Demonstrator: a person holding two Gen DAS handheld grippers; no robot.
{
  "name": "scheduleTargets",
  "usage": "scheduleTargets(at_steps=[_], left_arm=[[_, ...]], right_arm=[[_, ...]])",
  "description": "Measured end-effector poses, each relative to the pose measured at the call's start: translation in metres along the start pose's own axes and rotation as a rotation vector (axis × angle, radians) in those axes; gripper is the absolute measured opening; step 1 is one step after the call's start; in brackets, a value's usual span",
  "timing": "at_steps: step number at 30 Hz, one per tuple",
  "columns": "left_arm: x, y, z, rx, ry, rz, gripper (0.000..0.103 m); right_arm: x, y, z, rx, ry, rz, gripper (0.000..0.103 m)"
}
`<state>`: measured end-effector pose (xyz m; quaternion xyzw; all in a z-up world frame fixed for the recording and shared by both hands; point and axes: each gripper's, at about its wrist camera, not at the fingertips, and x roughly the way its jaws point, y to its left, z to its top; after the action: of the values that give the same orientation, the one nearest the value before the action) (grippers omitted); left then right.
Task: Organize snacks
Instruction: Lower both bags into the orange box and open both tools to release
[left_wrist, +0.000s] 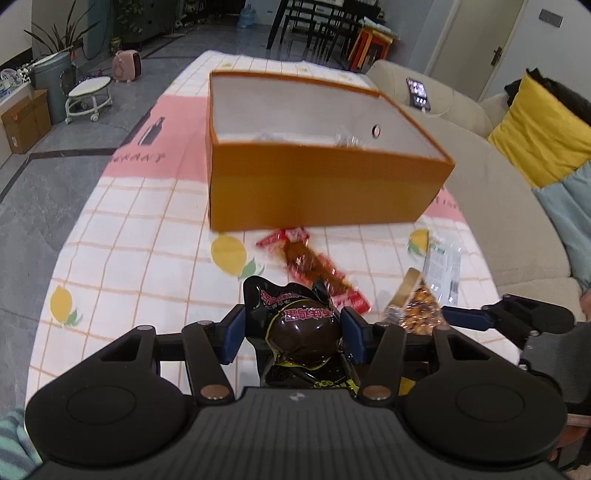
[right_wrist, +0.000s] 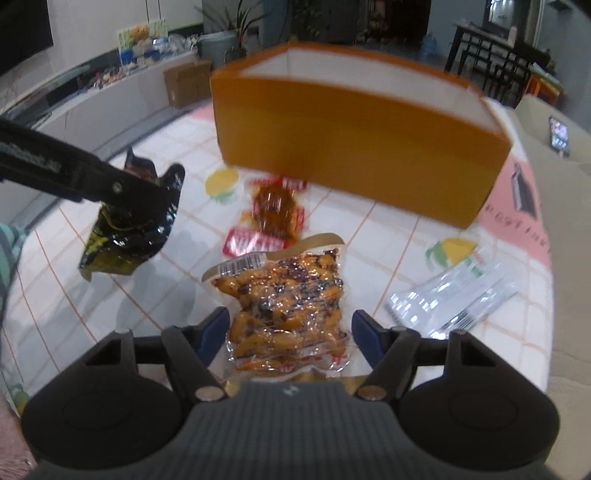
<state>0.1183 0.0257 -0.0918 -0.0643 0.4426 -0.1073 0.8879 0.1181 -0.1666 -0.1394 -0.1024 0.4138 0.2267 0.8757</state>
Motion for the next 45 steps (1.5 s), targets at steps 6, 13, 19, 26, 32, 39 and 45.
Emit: scheduleTargets(at_steps=[6,13,19,26,32,39,45], left_arm=[[-0.021,-0.005,0.035,0.043,-0.078,-0.010,0.063],[-0.033,-0.017,0.091,0.110,-0.163,-0.023,0.063],[-0.020,-0.020,0.139,0.102,-0.172,-0.069,0.063],[0.023,-0.025,0.186,0.088,-0.118,-0.098,0.063],[0.079,-0.021,0.210,0.096,-0.024,-0.099,0.063],[0.146,-0.020,0.214,0.146,0.092,-0.079,0.063],[0.185,-0.017,0.212,0.163,0.162,-0.060,0.063]], right_arm=[[-0.041,-0.015,0.032,0.026,-0.108,-0.031,0.070],[-0.070,-0.040,0.088,0.055,-0.188,-0.030,0.070],[-0.064,-0.063,0.141,0.081,-0.196,-0.054,0.070],[-0.021,-0.107,0.195,0.158,-0.136,-0.070,0.070],[0.032,-0.123,0.218,0.067,-0.036,-0.122,0.070],[0.090,-0.137,0.221,-0.018,0.078,-0.111,0.070],[0.130,-0.135,0.220,-0.106,0.157,-0.099,0.070]])
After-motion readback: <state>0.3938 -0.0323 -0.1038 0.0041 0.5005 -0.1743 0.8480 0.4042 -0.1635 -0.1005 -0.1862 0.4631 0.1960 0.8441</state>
